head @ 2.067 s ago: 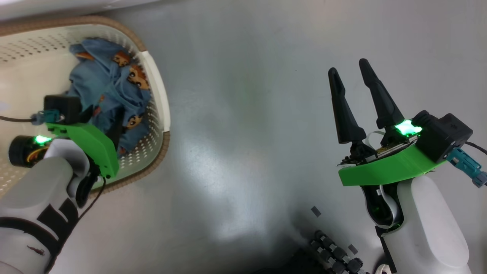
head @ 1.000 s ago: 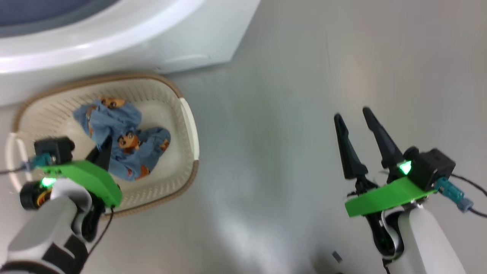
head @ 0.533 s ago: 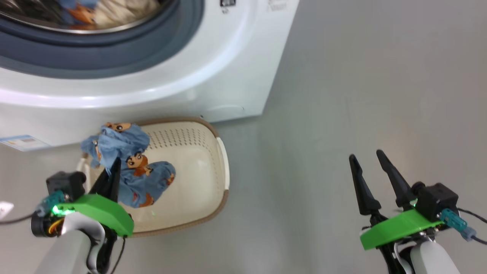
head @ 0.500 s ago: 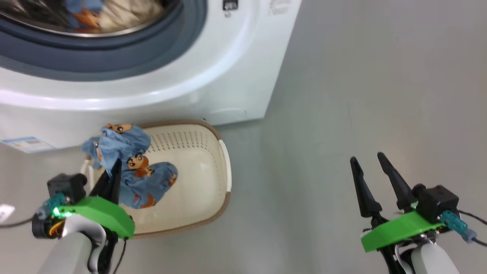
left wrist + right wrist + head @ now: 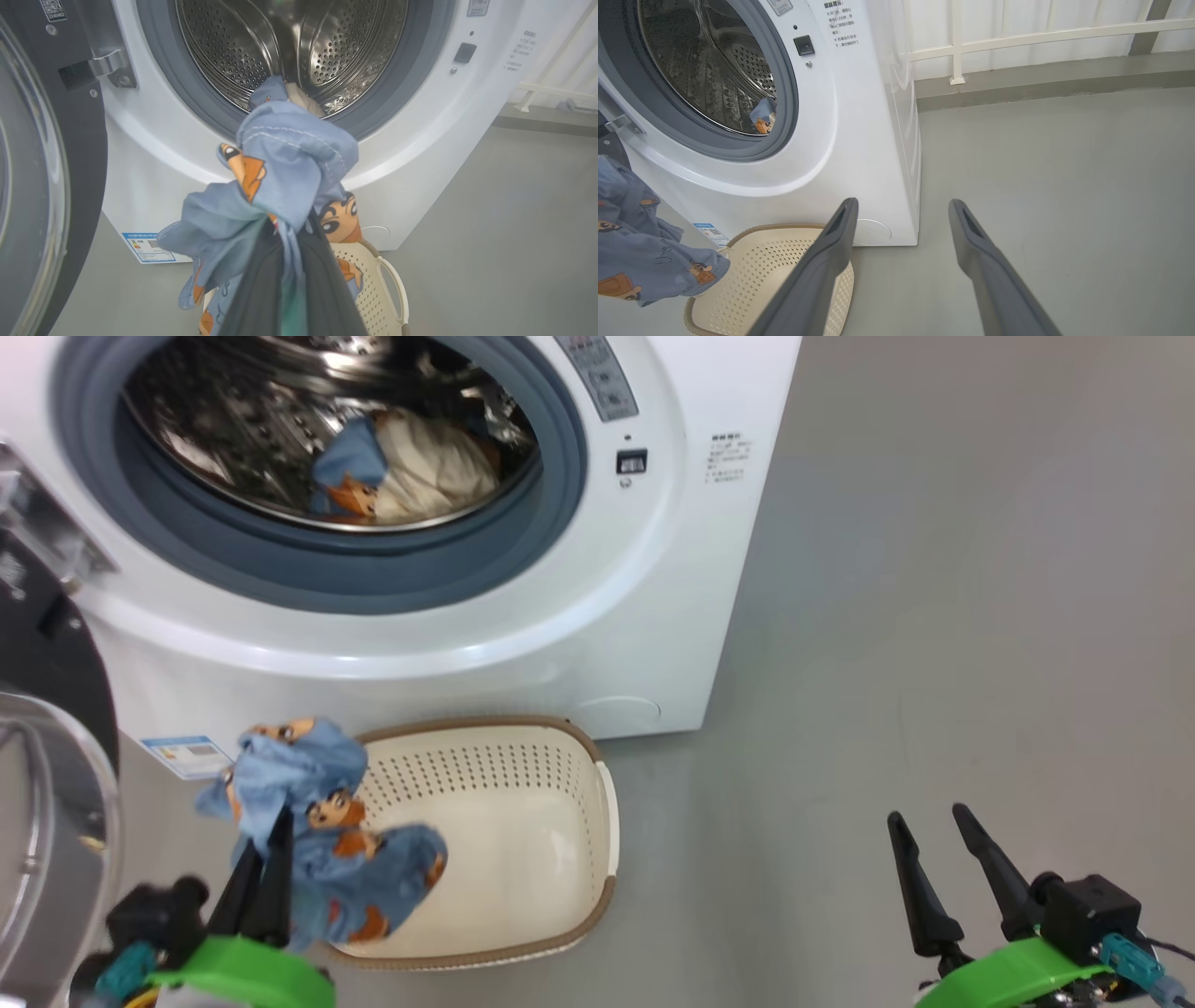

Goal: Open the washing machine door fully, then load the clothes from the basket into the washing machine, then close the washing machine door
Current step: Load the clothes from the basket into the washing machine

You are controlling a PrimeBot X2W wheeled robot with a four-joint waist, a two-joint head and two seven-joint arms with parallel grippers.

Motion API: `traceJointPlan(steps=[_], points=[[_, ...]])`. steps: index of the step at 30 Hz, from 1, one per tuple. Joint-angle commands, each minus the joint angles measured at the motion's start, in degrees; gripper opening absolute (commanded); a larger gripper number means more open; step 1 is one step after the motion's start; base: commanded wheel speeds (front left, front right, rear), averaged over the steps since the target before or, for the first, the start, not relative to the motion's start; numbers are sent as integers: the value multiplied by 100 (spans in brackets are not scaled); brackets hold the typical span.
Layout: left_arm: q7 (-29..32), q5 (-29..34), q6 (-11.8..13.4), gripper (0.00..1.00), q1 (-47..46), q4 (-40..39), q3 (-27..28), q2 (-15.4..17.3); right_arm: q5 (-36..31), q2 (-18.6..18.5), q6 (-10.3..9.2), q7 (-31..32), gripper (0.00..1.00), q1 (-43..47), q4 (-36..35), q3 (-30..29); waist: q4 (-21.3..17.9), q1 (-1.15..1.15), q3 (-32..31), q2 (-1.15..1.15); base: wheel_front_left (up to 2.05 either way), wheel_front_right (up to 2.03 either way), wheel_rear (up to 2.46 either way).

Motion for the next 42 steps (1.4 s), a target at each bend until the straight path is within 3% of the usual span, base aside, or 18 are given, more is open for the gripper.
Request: traceJointPlan(steps=[1, 11, 25, 42], points=[[-38, 96, -15, 0, 106, -294, 320, 85, 13, -86, 54, -69, 100, 58, -143, 103, 122, 0, -229, 0, 0, 0, 0], [-38, 475, -15, 0, 998, -1202, 812, -311, 4, -74, 54, -69, 100, 234, -247, -84, 196, 0, -172, 0, 0, 0, 0], [-38, 440, -15, 0, 631, -1102, 802, -385, -35, -2, 54, -69, 100, 69, -277, -62, 126, 0, 161, 0, 0, 0, 0], [-38, 398, -15, 0, -2374, -653, 689, 538, -26, 217, 54, -69, 100, -513, -279, 152, -376, 0, 1063, 0, 0, 0, 0]])
